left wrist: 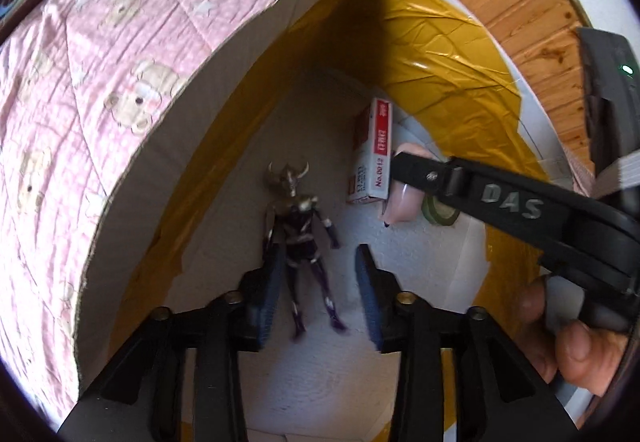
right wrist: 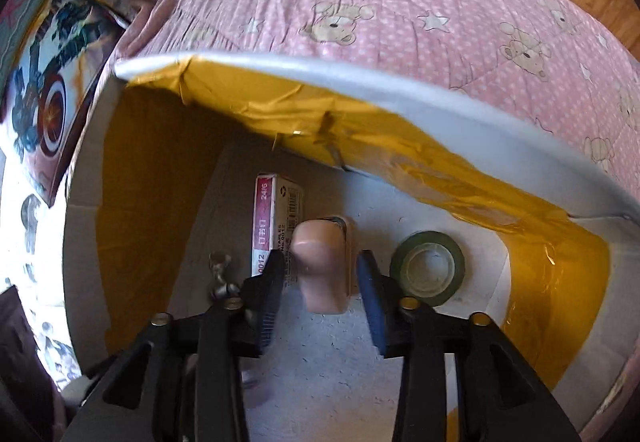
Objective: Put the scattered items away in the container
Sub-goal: 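Open the left gripper releasing the figure while the right gripper releases the stapler, then lift both grippers out of the box and move back to the items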
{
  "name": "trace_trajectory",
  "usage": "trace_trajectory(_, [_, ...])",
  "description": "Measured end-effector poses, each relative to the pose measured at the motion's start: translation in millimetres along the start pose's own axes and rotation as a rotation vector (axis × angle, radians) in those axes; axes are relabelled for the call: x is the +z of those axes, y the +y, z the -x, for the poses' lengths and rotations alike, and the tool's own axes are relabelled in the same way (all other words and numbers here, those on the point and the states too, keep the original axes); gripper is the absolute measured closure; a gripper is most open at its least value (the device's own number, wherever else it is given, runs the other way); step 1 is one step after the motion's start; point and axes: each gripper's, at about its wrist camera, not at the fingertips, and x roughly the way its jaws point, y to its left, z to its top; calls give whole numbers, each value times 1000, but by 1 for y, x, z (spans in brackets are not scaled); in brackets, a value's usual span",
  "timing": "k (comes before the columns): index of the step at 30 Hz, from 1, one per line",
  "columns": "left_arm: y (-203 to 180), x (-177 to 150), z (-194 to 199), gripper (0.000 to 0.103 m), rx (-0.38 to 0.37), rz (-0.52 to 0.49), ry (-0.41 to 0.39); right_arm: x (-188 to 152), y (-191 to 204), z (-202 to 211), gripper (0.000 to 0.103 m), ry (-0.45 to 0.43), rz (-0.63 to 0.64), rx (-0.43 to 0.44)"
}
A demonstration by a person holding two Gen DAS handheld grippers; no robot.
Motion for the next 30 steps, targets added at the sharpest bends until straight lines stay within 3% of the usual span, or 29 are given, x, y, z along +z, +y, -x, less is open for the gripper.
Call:
trace_trajectory(12, [-2, -27, 30, 56, 22, 4, -21, -34, -15, 42, 56, -38, 1, 66])
trace_trajectory(22, [-7, -67, 69, 55, 36, -13, -83, -74, 3, 89, 56, -113, 185, 108])
trace_trajectory(30, [-12, -91, 79, 55, 54, -47, -110, -106, 3, 109, 56, -187, 286, 77])
